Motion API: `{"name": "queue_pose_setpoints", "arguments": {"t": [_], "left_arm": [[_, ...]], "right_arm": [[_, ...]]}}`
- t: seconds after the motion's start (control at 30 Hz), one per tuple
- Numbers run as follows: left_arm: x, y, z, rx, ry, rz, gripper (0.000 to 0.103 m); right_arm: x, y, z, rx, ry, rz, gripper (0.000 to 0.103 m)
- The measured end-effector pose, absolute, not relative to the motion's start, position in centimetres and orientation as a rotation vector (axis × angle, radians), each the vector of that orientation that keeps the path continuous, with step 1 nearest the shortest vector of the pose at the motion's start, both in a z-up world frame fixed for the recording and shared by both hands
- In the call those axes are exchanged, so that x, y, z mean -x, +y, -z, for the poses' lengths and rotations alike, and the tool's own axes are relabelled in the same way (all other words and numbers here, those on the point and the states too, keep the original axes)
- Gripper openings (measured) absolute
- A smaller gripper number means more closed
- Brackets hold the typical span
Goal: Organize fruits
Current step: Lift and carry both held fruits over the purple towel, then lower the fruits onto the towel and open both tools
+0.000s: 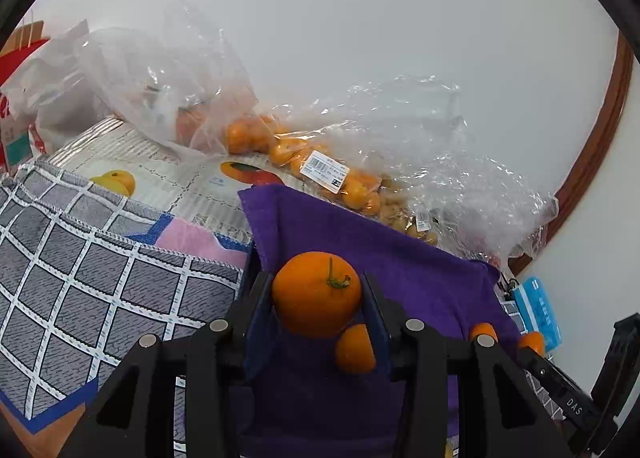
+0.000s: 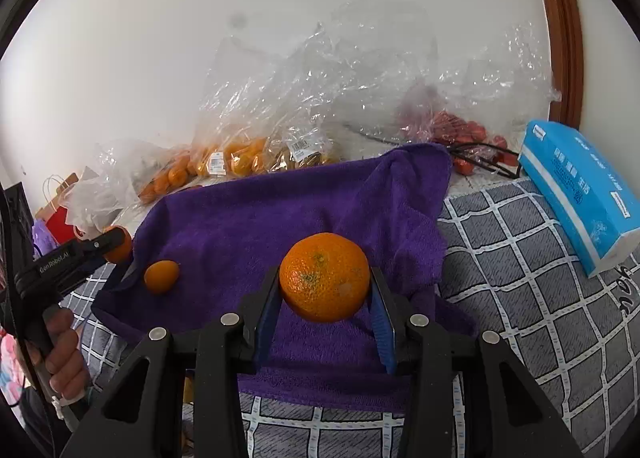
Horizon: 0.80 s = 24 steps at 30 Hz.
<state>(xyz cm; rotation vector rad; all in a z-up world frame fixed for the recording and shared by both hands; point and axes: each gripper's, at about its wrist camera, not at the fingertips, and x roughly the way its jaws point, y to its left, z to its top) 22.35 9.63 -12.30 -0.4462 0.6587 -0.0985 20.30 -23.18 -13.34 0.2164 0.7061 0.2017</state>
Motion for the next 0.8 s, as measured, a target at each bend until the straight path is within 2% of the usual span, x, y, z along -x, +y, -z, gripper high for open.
{"name": "queue_pose_setpoints", "arguments": {"t": [0.8], "left_arm": [[-23.3, 8.8, 13.4, 0.420, 0.688, 0.102, 0.042]], "right_arm": [[-21.2, -22.1, 15.6, -0.191, 0.777, -0.157, 0.042]]}}
